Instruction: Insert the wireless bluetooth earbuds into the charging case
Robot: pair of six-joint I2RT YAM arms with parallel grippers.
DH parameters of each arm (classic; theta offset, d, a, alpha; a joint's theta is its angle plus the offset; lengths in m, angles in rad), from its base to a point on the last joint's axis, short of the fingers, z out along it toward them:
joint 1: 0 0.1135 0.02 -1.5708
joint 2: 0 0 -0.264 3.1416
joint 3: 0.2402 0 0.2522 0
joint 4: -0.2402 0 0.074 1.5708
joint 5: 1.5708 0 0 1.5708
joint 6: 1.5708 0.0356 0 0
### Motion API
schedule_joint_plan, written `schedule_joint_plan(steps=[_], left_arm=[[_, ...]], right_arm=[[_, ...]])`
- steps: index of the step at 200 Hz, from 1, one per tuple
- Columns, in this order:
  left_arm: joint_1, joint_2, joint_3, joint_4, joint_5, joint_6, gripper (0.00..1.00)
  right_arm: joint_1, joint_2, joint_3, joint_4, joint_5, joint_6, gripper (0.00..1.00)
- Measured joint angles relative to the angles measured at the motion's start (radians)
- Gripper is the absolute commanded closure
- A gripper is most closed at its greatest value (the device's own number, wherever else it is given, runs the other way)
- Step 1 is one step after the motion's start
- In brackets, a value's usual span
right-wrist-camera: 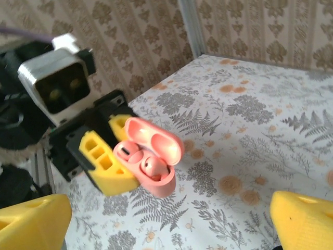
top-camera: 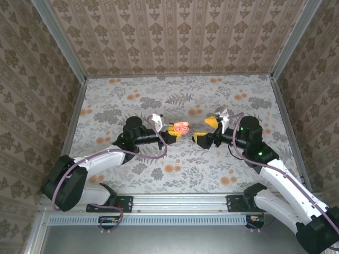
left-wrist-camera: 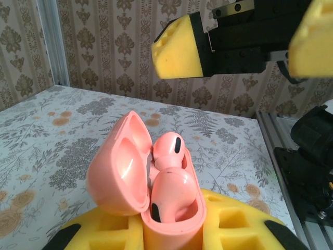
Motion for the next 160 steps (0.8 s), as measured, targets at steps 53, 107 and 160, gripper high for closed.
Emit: schedule_joint_plan(steps=[53, 107, 160], left_arm=[[0.000, 0.000, 0.004, -0.001, 0.027, 0.000, 0.85], [0.000, 0.000, 0.008, -0.001, 0.034, 0.000, 0.85], [0.000, 0.000, 0.015, -0.004, 0.042, 0.000, 0.85]], right_arm=[[0.000, 0.108, 0.090, -0.182, -0.094, -0.361, 0.04], [0.002, 0.265, 0.174, -0.304, -0.176, -0.547, 0.08], [0.020, 0.378, 0.237, -0.294, -0.245, -0.581, 0.13]])
